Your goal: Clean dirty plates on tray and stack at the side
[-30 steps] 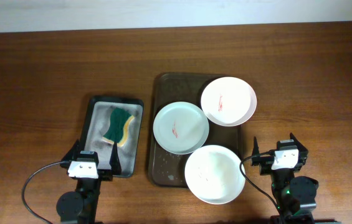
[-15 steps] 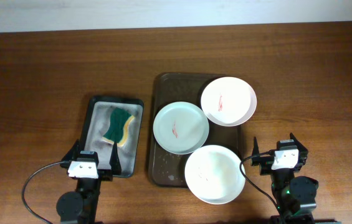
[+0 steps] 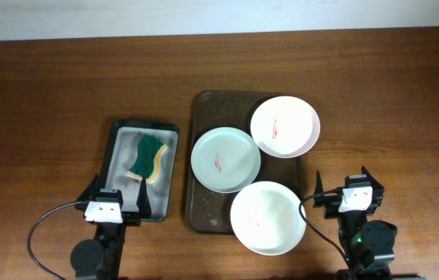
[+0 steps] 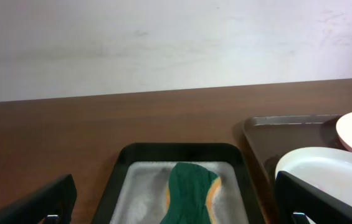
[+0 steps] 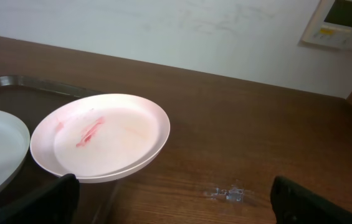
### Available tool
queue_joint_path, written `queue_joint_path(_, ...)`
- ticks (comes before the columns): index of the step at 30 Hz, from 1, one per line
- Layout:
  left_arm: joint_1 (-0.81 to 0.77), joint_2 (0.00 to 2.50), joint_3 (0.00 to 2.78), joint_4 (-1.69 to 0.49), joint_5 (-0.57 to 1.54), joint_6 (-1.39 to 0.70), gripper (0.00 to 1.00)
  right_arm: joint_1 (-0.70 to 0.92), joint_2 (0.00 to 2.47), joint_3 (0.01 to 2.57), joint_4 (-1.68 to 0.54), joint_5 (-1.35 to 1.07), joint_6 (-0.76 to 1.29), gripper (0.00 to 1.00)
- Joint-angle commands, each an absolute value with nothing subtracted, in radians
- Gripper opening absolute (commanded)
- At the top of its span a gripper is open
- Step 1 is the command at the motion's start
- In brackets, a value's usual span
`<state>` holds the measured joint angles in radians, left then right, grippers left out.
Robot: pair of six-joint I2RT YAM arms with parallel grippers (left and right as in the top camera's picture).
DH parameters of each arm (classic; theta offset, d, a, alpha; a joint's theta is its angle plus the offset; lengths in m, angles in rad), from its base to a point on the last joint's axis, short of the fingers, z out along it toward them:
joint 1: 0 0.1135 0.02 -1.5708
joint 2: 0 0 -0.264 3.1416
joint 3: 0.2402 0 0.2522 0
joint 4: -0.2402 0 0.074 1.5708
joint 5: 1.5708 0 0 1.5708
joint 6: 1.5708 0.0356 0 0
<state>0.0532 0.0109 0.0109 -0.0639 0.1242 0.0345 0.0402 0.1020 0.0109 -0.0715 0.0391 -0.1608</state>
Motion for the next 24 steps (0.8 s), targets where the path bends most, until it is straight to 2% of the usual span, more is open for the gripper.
queue_joint_path(1,0.05,0.007,0.009,-0.066,0.142,0.05,0.99,0.045,0.101,0.006,-0.079,0.034,-0.157,0.99)
queue_joint_path(17,0.05,0.007,0.009,-0.065,0.144,0.049,0.99,0.045,0.101,0.006,-0.079,0.037,-0.157,0.99)
queue_joint_path(19,0.05,0.007,0.009,-0.056,0.195,0.05,1.0,0.045,0.101,0.006,-0.08,0.031,-0.156,0.99)
queue_joint_path(22,0.05,0.007,0.01,0.006,0.341,0.049,0.99,0.045,0.101,0.006,-0.052,-0.102,-0.092,0.99)
queue_joint_path(24,0.05,0.007,0.035,0.095,0.442,-0.024,0.99,0.046,0.101,0.008,0.015,-0.348,-0.092,0.99)
